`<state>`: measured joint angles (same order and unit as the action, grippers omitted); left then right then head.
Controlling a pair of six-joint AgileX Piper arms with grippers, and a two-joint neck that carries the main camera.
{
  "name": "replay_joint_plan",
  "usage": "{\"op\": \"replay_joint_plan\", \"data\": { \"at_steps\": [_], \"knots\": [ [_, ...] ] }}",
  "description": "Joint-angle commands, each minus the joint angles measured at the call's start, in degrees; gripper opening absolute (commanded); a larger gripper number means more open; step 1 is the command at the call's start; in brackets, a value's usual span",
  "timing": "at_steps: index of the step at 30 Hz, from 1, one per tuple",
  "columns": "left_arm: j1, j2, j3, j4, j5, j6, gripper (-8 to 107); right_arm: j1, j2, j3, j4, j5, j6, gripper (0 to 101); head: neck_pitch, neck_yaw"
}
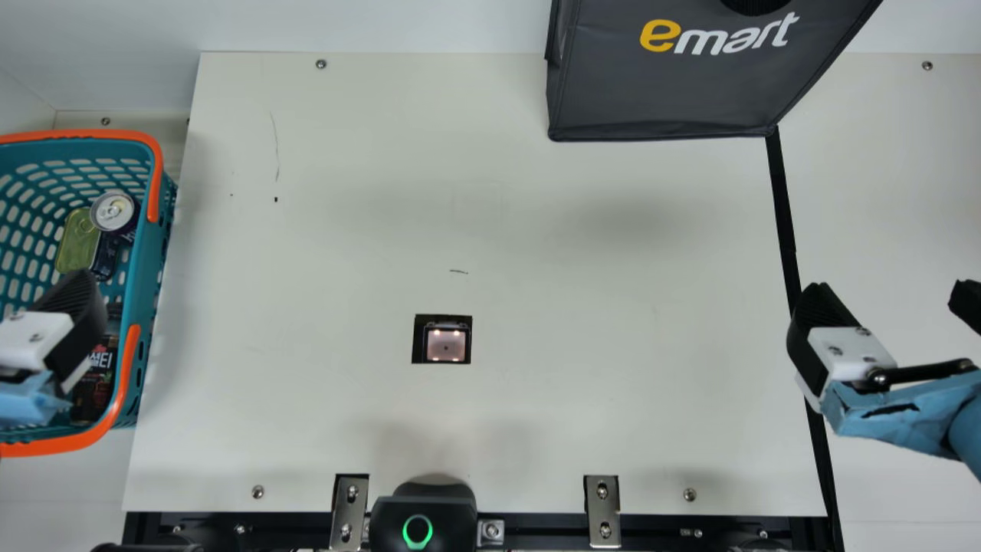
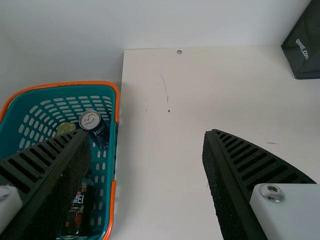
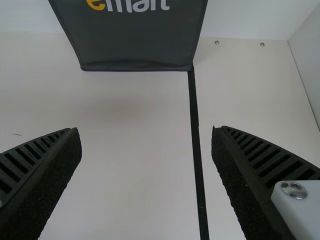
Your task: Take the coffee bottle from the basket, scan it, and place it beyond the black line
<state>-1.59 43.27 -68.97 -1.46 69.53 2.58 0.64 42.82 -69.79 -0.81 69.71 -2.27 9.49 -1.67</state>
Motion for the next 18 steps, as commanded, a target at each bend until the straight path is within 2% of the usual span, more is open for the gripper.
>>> {"op": "replay_joint_plan", "data": {
  "at_steps": [1, 15, 18],
  "knots": [
    [0.00, 0.00, 0.00, 0.00, 0.00, 0.00, 90, 0.00, 0.00, 0.00, 0.00, 0.00, 0.00, 91, -1.57, 1.43],
    [0.00, 0.00, 0.00, 0.00, 0.00, 0.00, 90, 0.00, 0.00, 0.00, 0.00, 0.00, 0.00, 91, -1.57, 20.09],
    [0.00, 0.00, 0.00, 0.00, 0.00, 0.00, 90, 0.00, 0.00, 0.00, 0.00, 0.00, 0.00, 91, -1.57, 20.09]
  ]
}}
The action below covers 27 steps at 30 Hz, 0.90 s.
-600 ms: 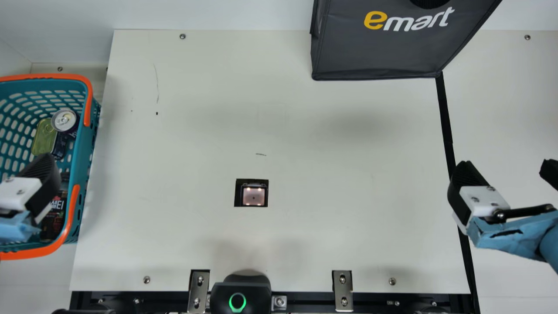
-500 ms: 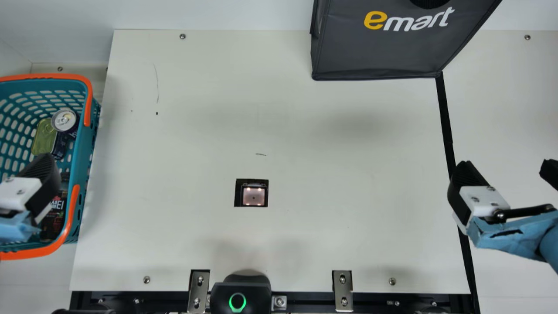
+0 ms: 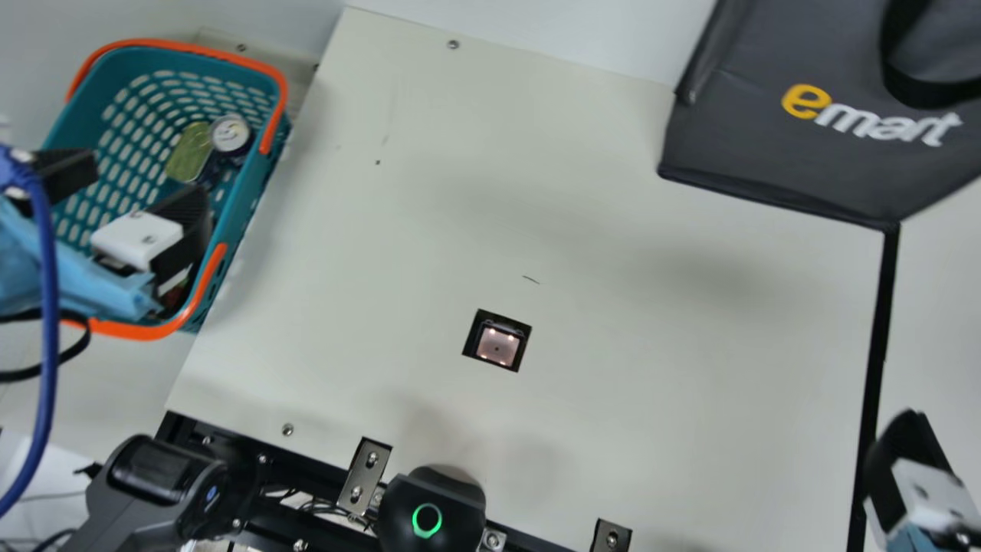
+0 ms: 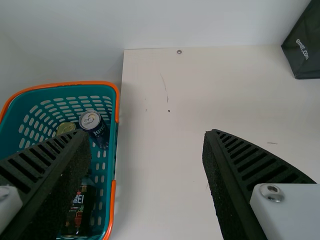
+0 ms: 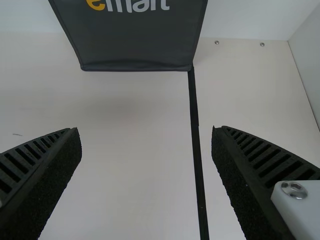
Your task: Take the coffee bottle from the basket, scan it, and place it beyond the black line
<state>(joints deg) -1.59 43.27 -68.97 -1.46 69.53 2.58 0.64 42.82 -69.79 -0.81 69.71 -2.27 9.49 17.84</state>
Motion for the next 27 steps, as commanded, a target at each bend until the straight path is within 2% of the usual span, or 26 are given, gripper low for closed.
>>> {"op": "replay_joint_plan", "data": {
  "at_steps": [1, 27],
  "knots": [
    [0.00, 0.00, 0.00, 0.00, 0.00, 0.00, 90, 0.00, 0.00, 0.00, 0.00, 0.00, 0.00, 91, -1.57, 0.58],
    [1.73, 0.47, 0.69, 1.98, -0.76, -1.55, 90, 0.00, 0.00, 0.00, 0.00, -0.06, 0.00, 91, -1.57, 0.58]
  ]
}}
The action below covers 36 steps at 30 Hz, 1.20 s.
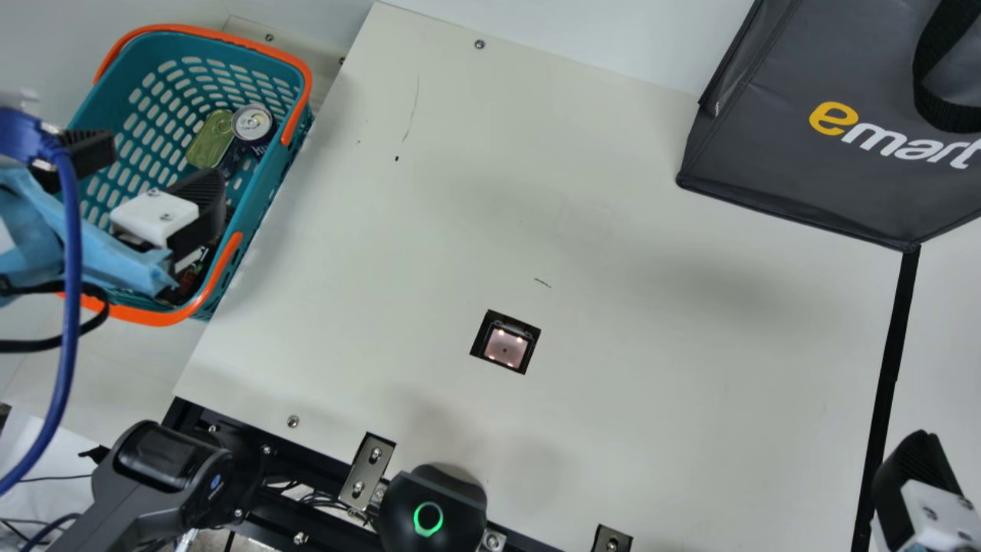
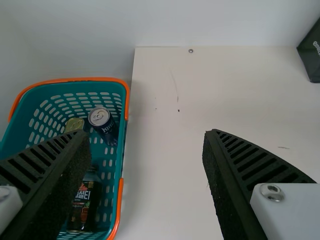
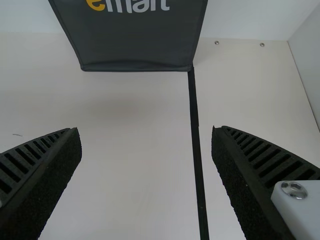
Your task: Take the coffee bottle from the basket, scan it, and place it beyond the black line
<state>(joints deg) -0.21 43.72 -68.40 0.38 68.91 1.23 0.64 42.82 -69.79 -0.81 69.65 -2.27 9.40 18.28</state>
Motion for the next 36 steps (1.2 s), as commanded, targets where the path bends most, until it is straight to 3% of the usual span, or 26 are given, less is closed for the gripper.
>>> {"op": "replay_joint_plan", "data": {
  "at_steps": [1, 19, 36],
  "knots": [
    [0.65, 0.10, 0.15, 0.33, -0.26, -0.37, 90, 0.00, 0.00, 0.00, 0.00, 0.00, 0.00, 91, -1.48, 0.14],
    [11.62, 2.11, 1.59, -0.39, -4.03, 1.03, 90, 0.00, 0.00, 0.00, 0.00, 0.00, 0.00, 91, -1.48, 0.14],
    [28.67, 7.28, 3.52, -10.05, -8.56, 13.94, 90, 0.00, 0.00, 0.00, 0.00, 0.00, 0.00, 91, -1.48, 0.14]
  ]
}}
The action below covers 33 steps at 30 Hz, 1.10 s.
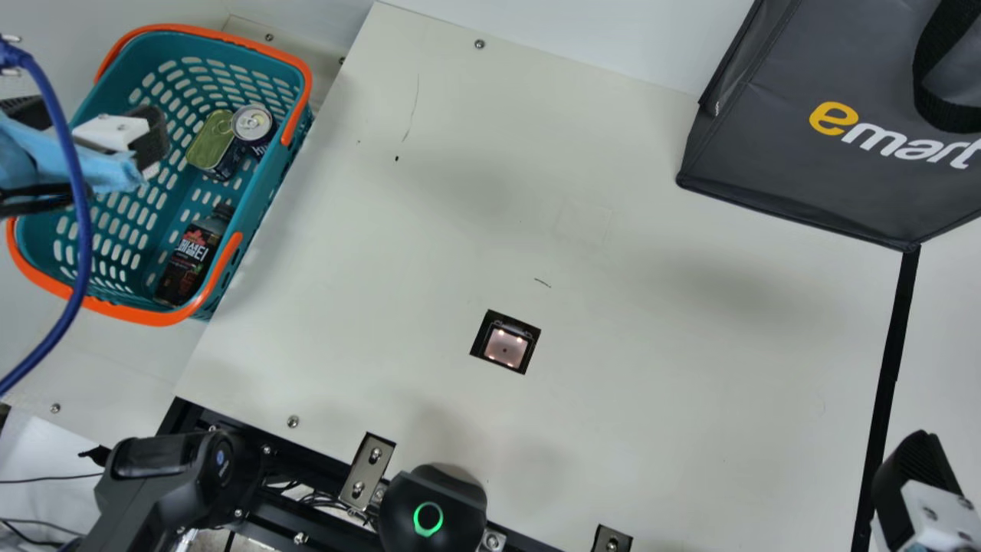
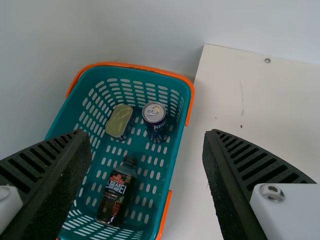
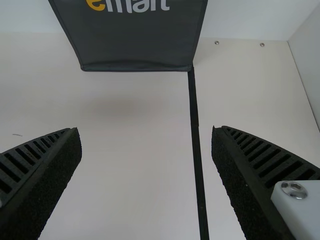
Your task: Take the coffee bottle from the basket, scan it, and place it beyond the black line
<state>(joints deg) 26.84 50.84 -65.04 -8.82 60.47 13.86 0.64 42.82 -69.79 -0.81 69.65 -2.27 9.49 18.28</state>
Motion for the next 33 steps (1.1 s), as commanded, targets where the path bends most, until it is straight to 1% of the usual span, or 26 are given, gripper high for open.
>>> {"op": "replay_joint_plan", "data": {
  "at_steps": [1, 7, 13, 20, 33],
  "knots": [
    [2.56, 0.48, 0.34, -1.49, -0.34, 2.22, 90, 0.00, 0.00, 0.00, 0.00, 0.00, 0.00, 91, -1.57, 0.14],
    [6.90, 2.10, 2.16, -4.19, -2.32, 7.21, 90, 0.00, 0.00, 0.00, 0.00, 0.00, 0.00, 91, -1.57, 0.14],
    [9.42, 3.38, 4.74, -5.00, -4.60, 10.23, 90, 0.00, 0.00, 0.00, 0.00, 0.00, 0.00, 91, -1.57, 0.14],
    [9.66, 4.51, 8.47, -4.69, -7.74, 10.47, 90, 0.00, 0.00, 0.00, 0.00, 0.00, 0.00, 91, -1.57, 0.14],
    [7.83, 7.93, 14.60, -2.69, -13.99, 8.36, 90, 0.00, 0.00, 0.00, 0.00, 0.00, 0.00, 91, -1.57, 0.14]
  ]
}}
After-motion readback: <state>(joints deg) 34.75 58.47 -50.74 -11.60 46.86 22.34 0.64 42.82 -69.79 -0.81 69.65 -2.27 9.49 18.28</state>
